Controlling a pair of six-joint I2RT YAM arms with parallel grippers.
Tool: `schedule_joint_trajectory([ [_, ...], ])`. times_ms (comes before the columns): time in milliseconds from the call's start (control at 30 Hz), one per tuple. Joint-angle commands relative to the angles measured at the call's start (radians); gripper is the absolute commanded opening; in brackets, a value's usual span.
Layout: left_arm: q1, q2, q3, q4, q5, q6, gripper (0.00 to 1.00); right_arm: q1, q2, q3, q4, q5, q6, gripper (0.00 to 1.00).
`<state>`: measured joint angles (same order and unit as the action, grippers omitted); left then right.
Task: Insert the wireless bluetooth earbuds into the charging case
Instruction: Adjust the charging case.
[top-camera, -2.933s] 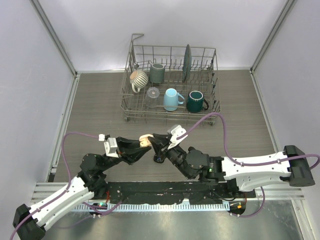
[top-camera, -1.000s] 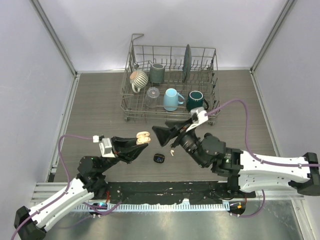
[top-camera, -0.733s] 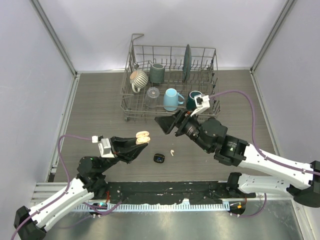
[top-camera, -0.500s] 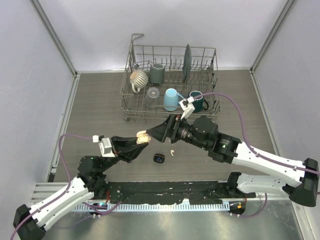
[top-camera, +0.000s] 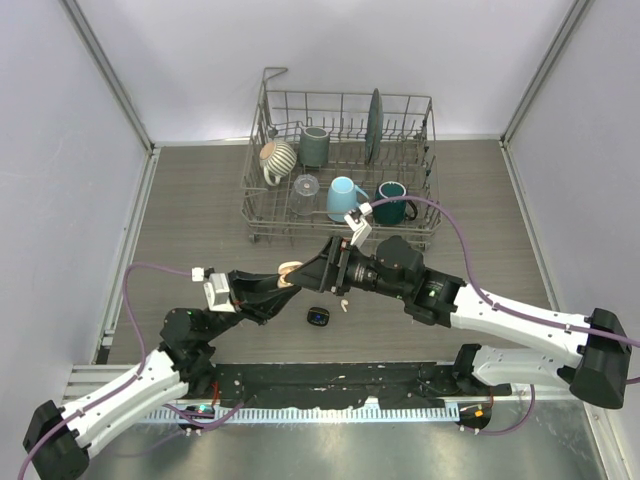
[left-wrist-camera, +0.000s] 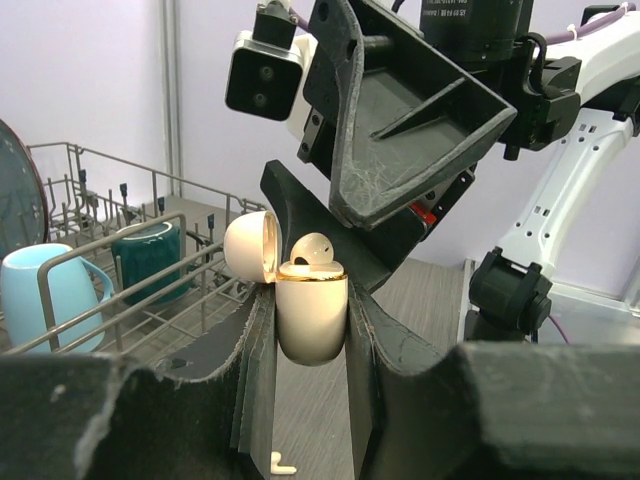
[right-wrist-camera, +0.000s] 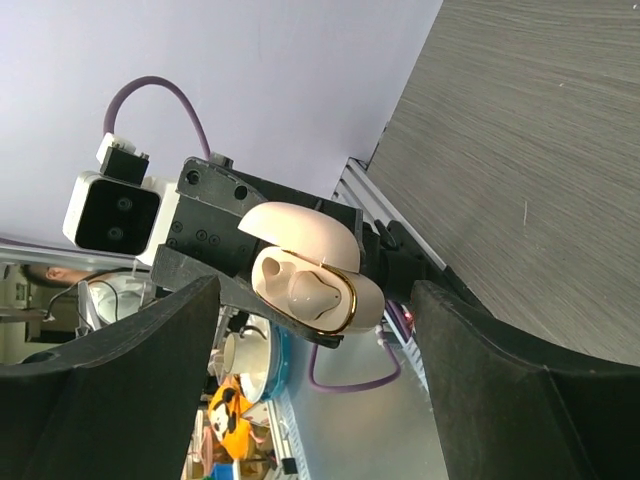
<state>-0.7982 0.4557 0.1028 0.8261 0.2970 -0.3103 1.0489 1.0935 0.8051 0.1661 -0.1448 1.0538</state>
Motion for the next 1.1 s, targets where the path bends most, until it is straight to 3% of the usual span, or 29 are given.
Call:
schedule_joint_trajectory([
  [0,0.002,0.012,0.044,0.085,0.014,0.000,0.00,-0.010,0.002,-0.018,0.113,-0.033,0.048,0.78],
  [100,0.002,0.017,0.044,0.090,0.016,-0.004,0.00,-0.013,0.002,-0.026,0.130,-0.047,0.054,0.67],
  [567,0.002,0.054,0.043,0.087,0.017,-0.003,0.00,-0.015,-0.007,-0.015,0.130,-0.081,0.012,0.37],
  [1067,0.002,0.077,0.046,0.062,0.024,-0.018,0.00,-0.013,0.014,0.108,-0.100,-0.042,-0.155,0.32],
])
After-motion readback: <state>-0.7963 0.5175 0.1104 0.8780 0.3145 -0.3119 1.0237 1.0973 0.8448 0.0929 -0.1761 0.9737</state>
